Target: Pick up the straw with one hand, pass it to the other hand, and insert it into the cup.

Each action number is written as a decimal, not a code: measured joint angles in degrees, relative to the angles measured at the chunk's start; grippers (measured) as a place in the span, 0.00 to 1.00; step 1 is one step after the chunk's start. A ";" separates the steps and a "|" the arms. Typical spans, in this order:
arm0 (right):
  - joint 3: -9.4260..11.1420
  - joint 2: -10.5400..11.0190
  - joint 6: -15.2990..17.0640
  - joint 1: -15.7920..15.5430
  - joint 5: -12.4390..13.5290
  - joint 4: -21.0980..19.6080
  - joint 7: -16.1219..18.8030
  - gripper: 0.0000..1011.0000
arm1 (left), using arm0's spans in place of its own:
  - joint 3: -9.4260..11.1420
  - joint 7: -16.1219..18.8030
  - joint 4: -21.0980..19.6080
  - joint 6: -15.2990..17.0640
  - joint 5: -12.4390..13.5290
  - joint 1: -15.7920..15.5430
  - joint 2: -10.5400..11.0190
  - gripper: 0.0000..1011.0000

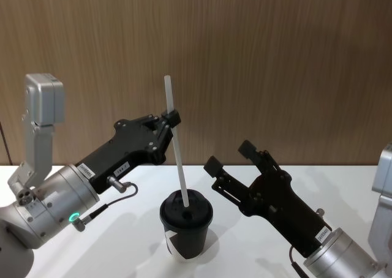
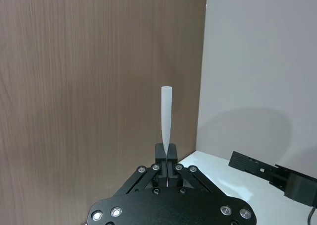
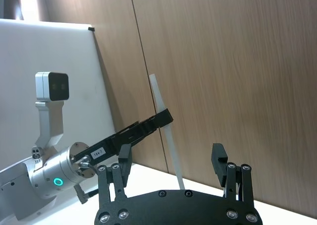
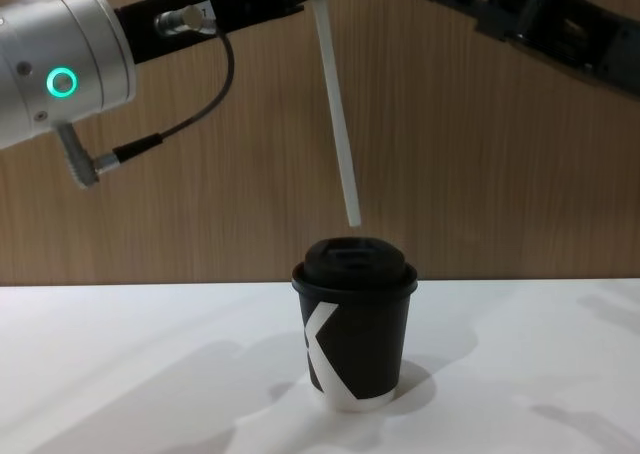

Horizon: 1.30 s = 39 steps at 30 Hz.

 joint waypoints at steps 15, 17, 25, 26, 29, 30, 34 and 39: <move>0.00 0.00 0.00 0.00 0.00 0.00 0.00 0.99 | 0.62 0.10 1.04 -1.12 3.08 -0.15 -0.99 0.01; 0.00 0.00 0.00 0.00 0.00 0.00 0.00 0.99 | 0.76 0.23 1.24 -1.16 3.62 -0.20 -1.17 0.01; 0.00 0.00 0.00 0.00 0.00 0.00 0.00 0.99 | 1.12 0.69 1.95 -1.27 5.28 -0.32 -1.68 0.01; 0.00 0.00 0.00 0.00 0.00 0.00 0.00 0.99 | 1.17 0.75 2.09 -1.28 5.53 -0.34 -1.78 0.01; 0.00 0.00 0.00 0.00 0.00 0.00 0.00 0.99 | 1.24 0.87 2.37 -1.29 6.02 -0.38 -1.96 0.01; 0.00 0.00 0.00 0.00 0.00 0.00 0.00 0.99 | 1.25 0.88 2.42 -1.29 6.12 -0.39 -2.00 0.01; 0.00 0.00 0.00 0.00 0.00 0.00 0.00 0.99 | 1.26 0.90 2.75 -1.27 6.63 -0.43 -2.22 0.01; 0.00 0.00 0.00 0.00 0.00 0.00 0.00 0.99 | 1.24 0.87 2.96 -1.19 6.95 -0.44 -2.46 0.01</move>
